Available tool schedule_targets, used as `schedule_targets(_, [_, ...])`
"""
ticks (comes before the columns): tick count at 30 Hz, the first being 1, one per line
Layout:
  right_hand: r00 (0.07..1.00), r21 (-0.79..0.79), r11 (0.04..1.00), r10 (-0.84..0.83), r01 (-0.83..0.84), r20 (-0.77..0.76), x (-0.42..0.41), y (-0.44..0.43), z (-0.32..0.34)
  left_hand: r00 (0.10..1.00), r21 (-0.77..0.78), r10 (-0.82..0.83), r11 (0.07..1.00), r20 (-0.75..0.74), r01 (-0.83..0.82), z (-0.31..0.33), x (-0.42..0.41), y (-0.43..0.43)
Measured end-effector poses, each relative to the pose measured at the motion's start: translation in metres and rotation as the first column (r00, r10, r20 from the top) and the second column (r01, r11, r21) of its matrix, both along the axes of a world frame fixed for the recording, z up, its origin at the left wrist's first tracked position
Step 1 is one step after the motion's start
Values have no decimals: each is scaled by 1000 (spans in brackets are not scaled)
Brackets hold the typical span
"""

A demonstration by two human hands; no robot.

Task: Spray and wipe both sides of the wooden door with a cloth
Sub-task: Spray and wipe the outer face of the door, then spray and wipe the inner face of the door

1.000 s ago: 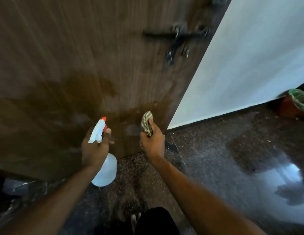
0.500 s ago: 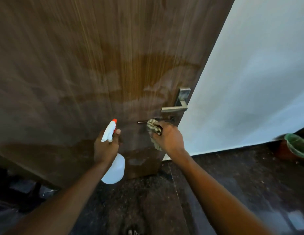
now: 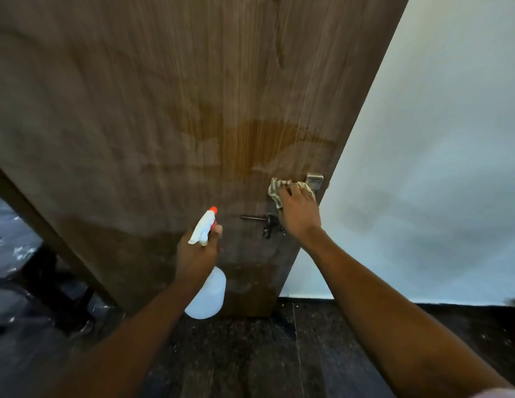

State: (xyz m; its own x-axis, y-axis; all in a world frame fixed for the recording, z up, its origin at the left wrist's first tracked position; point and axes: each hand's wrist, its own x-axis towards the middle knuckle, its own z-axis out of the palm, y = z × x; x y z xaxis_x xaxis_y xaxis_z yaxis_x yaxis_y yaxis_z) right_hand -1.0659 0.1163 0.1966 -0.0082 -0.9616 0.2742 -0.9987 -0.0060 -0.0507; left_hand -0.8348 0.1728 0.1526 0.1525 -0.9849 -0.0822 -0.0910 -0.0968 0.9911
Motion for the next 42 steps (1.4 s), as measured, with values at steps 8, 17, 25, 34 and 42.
schedule_targets(8, [994, 159, 983, 101, -91, -52, -8, -4, 10, 992, -91, 71, 993, -100, -80, 16, -20, 66])
schedule_targets(17, [930, -11, 932, 362, -362, 59, -7, 104, -11, 938, -88, 343, 934, -55, -346, 14, -45, 139])
schedule_targets(25, [517, -475, 485, 853, -734, 72, -31, 221, -8, 755, -170, 655, 744, 1, -646, 16, -74, 220])
schedule_targets(34, [172, -260, 272, 921, -927, 350, -68, 278, -36, 504, -232, 863, 483, -37, -844, 55, -114, 308])
schedule_targets(42, [91, -173, 194, 876, -966, 474, -53, 300, -12, 327, -271, 945, 308, -25, -912, 74, -111, 368])
